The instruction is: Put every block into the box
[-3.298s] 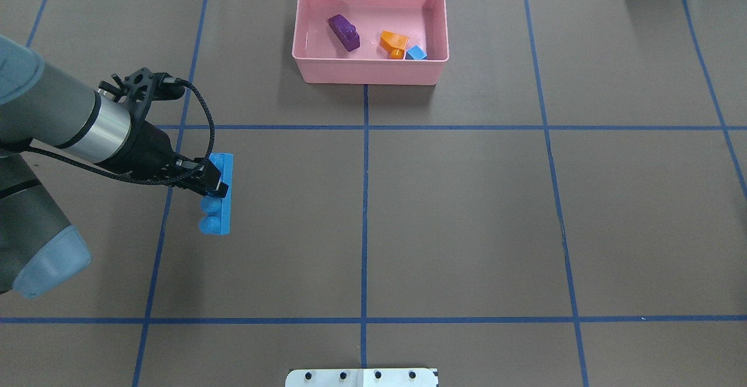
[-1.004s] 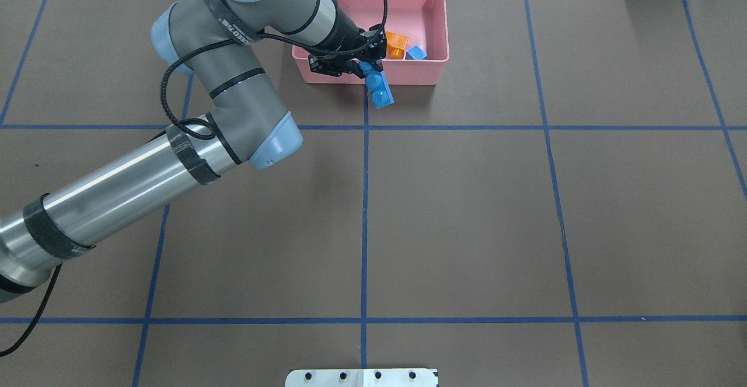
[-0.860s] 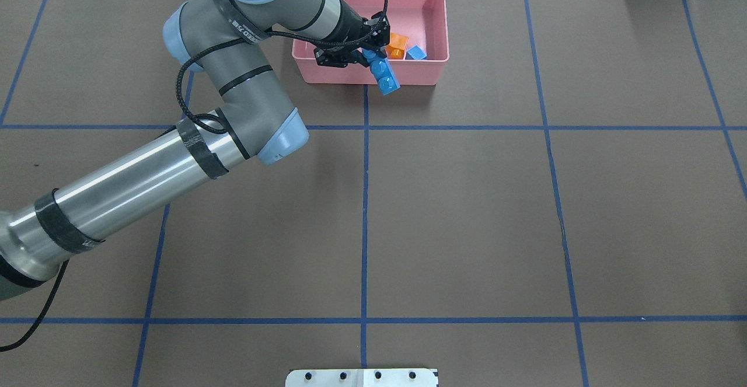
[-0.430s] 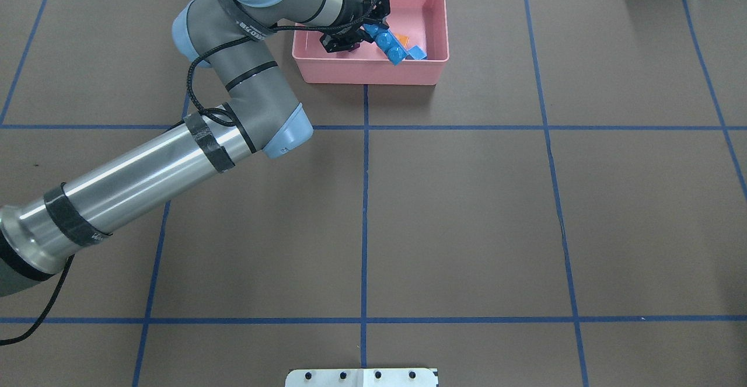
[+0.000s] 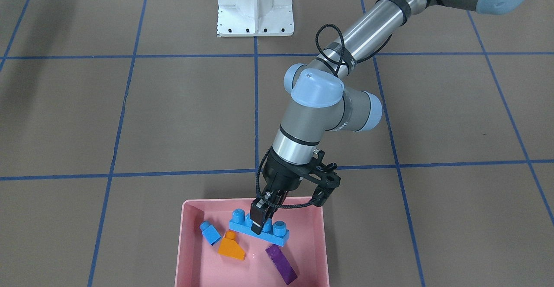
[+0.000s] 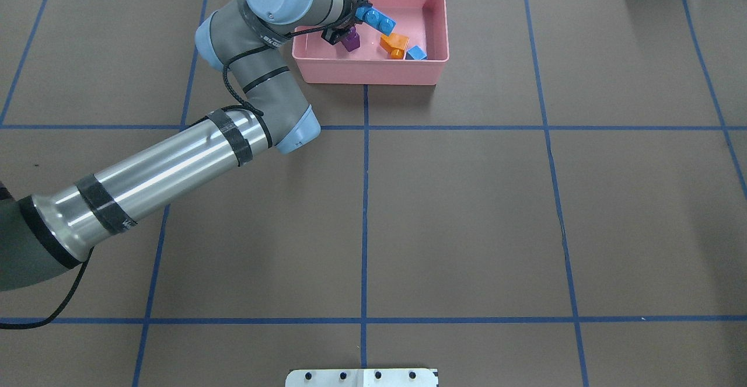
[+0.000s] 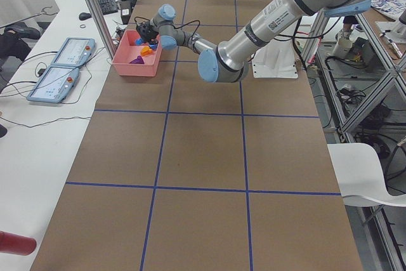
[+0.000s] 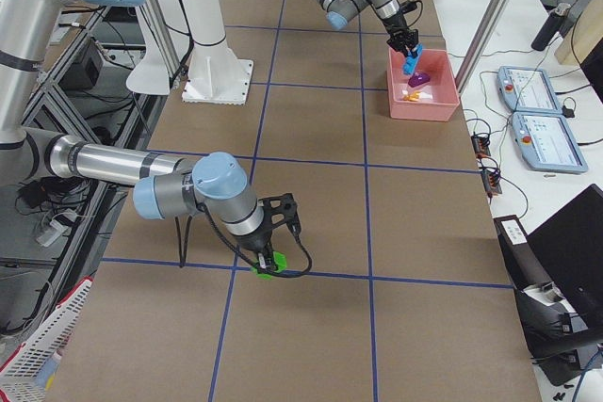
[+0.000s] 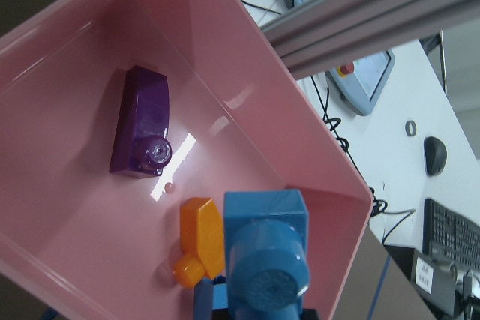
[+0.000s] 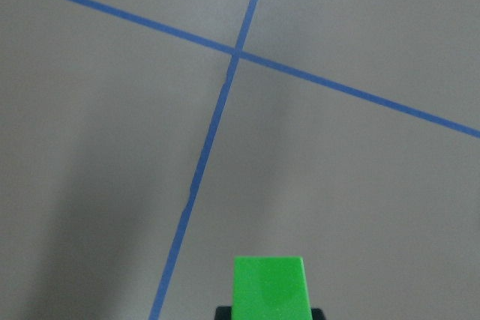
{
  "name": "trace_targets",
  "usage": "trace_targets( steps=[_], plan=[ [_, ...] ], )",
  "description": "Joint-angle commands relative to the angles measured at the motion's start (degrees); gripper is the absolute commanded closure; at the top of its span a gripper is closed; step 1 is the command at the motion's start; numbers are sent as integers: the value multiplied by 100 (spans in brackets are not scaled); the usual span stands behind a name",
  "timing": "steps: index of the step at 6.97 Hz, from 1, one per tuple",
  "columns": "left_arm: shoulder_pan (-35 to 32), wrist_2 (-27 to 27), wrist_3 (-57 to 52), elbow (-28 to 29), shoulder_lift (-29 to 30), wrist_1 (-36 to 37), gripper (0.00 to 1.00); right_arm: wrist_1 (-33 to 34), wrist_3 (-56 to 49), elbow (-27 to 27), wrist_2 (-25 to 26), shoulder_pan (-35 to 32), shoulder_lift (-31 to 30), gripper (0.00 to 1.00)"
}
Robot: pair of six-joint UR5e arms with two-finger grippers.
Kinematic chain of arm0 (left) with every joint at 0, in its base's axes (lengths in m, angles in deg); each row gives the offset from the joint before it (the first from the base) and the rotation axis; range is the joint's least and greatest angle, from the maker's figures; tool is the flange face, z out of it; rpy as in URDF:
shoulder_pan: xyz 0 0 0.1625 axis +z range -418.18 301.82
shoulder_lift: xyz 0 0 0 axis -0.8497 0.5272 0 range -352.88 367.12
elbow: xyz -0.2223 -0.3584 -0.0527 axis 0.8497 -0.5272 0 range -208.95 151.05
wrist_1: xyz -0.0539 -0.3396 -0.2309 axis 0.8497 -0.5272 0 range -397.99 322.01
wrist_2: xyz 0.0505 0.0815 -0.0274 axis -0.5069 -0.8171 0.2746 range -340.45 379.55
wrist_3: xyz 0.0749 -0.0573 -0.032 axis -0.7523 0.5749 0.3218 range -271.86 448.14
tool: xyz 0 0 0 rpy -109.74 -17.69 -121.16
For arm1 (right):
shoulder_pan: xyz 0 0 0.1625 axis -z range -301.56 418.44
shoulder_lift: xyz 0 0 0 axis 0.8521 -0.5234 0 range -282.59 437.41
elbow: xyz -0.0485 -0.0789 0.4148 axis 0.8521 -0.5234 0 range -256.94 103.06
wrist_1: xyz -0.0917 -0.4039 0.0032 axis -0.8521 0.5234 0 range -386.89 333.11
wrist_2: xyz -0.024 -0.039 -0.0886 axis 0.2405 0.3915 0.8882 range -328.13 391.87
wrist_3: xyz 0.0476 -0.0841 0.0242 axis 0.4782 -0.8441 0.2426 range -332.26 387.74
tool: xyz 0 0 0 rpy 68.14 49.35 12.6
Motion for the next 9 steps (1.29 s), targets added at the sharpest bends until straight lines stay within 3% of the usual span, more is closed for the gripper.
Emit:
trace_targets(
  steps=[1,3,6,9],
  plan=[
    [19,-34,-23,306,67,-33,6,900,17,140,-62,-91,792,100],
    [-60,97,-538,307,58,2,0,1277,105,114,-53,-83,1353,100],
    [-665,1009,-691,202,58,649,0,2657,279,9,-62,66,2890,100],
    [-1552,2389,-1512,-88,-12,1343,0,2704,2102,-1,-184,925,3833,100]
  ],
)
